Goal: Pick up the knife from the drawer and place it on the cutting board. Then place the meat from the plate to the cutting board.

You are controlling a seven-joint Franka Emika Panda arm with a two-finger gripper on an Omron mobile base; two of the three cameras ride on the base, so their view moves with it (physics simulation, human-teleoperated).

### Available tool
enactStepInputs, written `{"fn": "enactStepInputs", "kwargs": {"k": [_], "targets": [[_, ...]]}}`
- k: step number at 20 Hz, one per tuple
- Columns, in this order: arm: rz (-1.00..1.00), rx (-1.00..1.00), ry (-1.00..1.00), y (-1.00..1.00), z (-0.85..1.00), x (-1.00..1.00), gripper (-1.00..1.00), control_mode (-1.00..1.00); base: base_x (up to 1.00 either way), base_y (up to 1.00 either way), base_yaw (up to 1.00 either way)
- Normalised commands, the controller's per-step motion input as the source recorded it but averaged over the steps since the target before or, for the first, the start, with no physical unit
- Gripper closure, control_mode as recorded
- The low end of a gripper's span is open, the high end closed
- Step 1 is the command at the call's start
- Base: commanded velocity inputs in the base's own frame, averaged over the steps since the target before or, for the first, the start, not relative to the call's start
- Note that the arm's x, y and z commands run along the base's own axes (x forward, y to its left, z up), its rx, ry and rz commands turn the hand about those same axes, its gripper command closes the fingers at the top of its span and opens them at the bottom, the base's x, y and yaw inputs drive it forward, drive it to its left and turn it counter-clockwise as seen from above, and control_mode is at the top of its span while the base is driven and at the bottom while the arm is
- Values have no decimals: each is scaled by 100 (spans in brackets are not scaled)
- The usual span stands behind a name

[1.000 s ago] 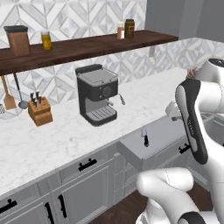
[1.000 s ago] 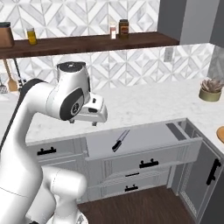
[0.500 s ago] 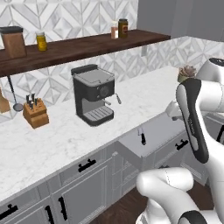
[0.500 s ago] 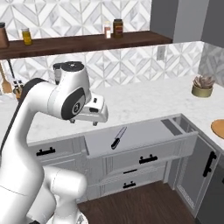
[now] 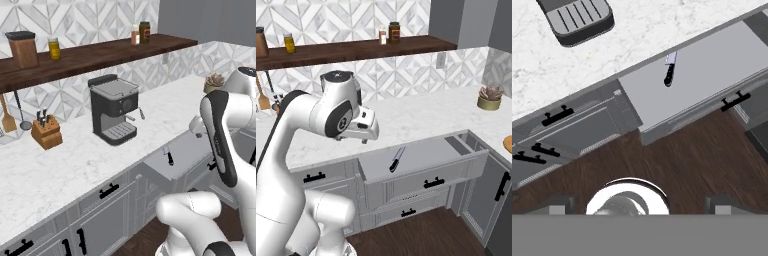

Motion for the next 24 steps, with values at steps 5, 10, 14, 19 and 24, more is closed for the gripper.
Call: {"fn": "enactStepInputs", "kwargs": {"k": [5, 10, 14, 19, 24], "targets": [[-3, 0, 0, -14, -2, 43, -100, -100, 0, 0, 0], [0, -1, 0, -47, -15, 18, -100, -100, 0, 0, 0], [1, 0, 0, -45, -20, 31, -100, -100, 0, 0, 0], [5, 0, 0, -46, -39, 48, -100, -100, 0, 0, 0], [7, -5, 0, -32, -63, 60, -100, -100, 0, 0, 0]]}}
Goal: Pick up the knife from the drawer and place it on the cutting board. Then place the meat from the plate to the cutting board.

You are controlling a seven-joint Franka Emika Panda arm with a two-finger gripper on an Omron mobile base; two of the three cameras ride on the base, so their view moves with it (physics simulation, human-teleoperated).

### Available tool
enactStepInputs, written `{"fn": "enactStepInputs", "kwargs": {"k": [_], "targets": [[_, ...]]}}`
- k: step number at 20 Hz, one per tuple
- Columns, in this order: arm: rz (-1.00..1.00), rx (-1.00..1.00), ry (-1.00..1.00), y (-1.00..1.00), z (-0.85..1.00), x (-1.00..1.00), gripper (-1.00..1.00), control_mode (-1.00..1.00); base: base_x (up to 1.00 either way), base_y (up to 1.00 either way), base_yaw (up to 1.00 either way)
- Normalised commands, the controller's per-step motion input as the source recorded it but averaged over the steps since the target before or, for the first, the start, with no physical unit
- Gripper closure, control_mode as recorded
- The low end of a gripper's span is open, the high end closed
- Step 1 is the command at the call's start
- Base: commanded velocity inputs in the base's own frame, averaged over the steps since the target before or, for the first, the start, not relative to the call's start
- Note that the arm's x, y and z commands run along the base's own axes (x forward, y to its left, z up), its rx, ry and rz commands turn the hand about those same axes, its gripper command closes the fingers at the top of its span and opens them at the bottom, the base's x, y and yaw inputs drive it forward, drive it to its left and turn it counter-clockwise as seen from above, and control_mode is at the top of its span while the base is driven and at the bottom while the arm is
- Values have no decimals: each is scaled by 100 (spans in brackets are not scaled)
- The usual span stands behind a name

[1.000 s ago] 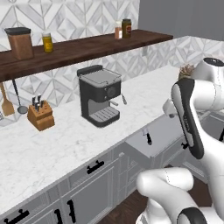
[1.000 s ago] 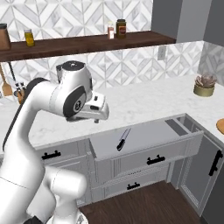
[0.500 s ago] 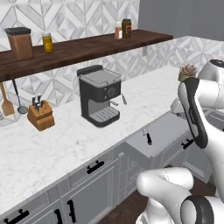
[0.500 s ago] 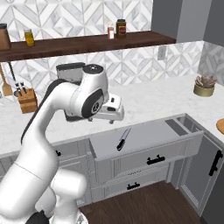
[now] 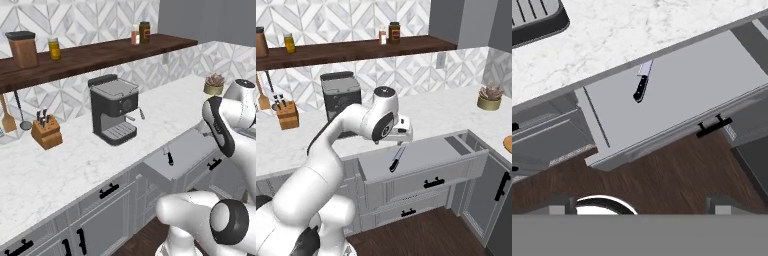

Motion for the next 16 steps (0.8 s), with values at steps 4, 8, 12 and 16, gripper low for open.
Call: {"fn": "enactStepInputs", "kwargs": {"k": [4, 8, 12, 16], "targets": [[2, 0, 7, -12, -50, 82, -100, -100, 0, 0, 0], [7, -5, 8, 0, -44, 61, -100, -100, 0, 0, 0], [9, -1, 8, -2, -54, 44, -100, -100, 0, 0, 0], [9, -3, 4, -4, -50, 17, -100, -100, 0, 0, 0]]}}
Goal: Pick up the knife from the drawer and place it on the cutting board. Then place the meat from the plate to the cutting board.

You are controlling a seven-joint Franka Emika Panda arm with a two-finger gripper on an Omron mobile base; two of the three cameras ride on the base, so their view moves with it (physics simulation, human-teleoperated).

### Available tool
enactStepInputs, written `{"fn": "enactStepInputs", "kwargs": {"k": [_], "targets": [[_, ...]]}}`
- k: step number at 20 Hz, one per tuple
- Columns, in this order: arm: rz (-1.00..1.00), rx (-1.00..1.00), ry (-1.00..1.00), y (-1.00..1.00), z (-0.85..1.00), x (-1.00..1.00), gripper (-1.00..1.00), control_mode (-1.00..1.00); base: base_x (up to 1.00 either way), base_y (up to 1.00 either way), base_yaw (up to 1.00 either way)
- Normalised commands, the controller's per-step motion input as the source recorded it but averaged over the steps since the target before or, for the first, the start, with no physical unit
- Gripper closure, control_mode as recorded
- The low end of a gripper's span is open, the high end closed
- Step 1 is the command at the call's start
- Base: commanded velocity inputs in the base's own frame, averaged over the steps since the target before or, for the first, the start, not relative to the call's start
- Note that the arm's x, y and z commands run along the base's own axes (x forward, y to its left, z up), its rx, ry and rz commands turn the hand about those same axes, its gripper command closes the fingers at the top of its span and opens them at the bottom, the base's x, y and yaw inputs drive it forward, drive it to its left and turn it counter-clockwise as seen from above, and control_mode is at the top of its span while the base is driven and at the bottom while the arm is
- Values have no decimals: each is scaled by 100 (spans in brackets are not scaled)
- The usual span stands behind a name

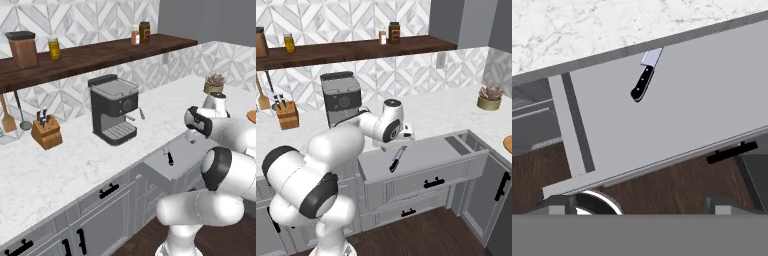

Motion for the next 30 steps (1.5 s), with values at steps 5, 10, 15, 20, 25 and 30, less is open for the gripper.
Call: {"fn": "enactStepInputs", "kwargs": {"k": [5, 10, 15, 20, 25, 30], "targets": [[8, -3, 0, -3, -39, 2, -100, -100, 0, 0, 0], [0, 0, 0, -10, -42, 1, -100, -100, 0, 0, 0], [0, 0, 0, -5, -23, 12, -100, -100, 0, 0, 0], [0, 0, 0, -4, -20, 2, -100, -100, 0, 0, 0], [0, 1, 0, -8, -22, 11, -100, -100, 0, 0, 0], [0, 0, 0, -8, -24, 27, -100, -100, 0, 0, 0]]}}
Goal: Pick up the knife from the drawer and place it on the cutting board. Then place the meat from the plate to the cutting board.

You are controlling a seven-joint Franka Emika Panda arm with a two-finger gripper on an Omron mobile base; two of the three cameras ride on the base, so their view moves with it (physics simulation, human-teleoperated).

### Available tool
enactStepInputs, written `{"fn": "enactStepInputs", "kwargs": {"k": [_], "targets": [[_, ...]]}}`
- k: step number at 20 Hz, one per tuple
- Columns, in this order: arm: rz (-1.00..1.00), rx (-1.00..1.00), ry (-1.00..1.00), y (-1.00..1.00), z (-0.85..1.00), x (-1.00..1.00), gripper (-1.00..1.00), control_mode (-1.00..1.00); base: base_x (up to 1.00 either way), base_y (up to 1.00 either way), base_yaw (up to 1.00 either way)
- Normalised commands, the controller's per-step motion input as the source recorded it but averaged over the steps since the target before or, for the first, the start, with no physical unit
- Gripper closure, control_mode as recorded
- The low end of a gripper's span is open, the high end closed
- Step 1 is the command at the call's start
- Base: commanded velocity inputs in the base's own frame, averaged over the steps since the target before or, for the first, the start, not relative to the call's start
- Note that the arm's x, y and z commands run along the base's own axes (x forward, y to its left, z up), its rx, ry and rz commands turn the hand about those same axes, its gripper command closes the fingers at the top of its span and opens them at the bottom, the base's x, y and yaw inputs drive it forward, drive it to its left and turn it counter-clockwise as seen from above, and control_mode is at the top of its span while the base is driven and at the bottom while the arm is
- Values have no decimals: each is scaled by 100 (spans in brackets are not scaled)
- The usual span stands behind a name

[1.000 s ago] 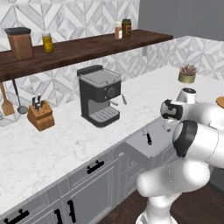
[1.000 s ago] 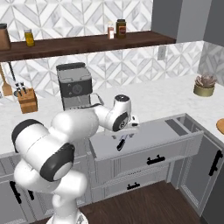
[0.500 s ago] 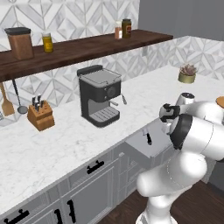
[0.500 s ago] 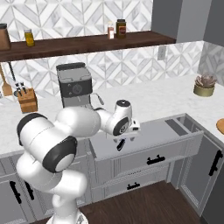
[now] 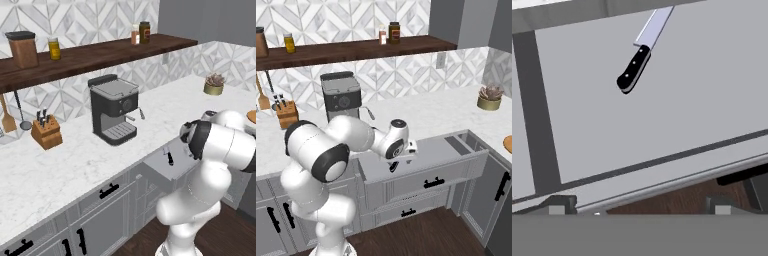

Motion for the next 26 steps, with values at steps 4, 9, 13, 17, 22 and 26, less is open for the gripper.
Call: {"fn": "enactStepInputs", "kwargs": {"k": [4, 9, 13, 17, 22, 26], "targets": [[0, 0, 0, -10, -26, 32, -100, -100, 0, 0, 0], [0, 1, 0, -10, -24, 26, -100, -100, 0, 0, 0], [0, 1, 0, -9, -21, 20, -100, -100, 0, 0, 0], [0, 0, 0, -8, -20, 35, -100, -100, 0, 0, 0], [0, 0, 0, -6, -21, 31, -100, -100, 0, 0, 0], [0, 1, 0, -18, -32, 1, -100, -100, 0, 0, 0]]}}
